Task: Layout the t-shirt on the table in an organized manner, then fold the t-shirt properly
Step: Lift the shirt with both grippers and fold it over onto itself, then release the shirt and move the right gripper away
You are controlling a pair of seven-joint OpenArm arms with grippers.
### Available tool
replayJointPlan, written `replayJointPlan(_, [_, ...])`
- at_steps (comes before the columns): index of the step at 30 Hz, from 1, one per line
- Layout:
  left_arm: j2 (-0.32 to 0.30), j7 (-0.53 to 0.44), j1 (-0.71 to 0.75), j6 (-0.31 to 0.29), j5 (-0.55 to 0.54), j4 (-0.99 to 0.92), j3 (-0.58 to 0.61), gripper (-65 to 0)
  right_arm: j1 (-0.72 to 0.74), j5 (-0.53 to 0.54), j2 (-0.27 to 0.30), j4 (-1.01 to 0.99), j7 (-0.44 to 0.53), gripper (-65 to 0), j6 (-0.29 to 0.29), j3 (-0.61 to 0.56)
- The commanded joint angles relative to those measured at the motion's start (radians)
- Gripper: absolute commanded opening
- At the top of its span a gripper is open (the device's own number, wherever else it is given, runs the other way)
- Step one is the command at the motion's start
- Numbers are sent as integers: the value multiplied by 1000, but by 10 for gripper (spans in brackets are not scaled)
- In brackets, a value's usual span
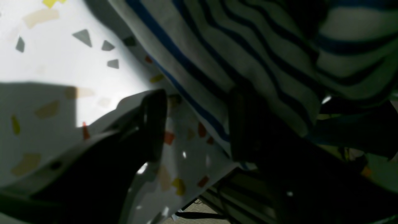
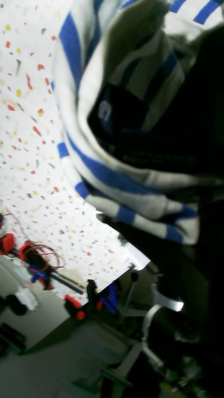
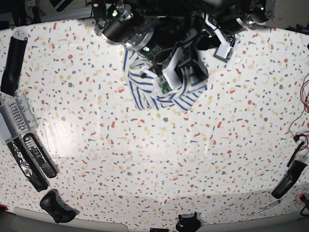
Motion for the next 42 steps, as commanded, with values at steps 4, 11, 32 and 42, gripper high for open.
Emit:
replayJointPlan(4, [-1,-23,2,-10,-16,14,-1,-360,5,30,-18,-20,46,-548,47,-4])
replayJointPlan(11, [-1,-23,-1,-10,-16,14,-1,-360,5,226,-18,-52,61,-374,179,-4])
replayJointPlan(32, [-6,133,27,-20,-263,158,-327,-360,154,185,26,79,-38,-374,237,216])
replayJointPlan(42, [51,331,100,0,-440,308,-219,-360,163,137,263,77,-35,-374,203,637])
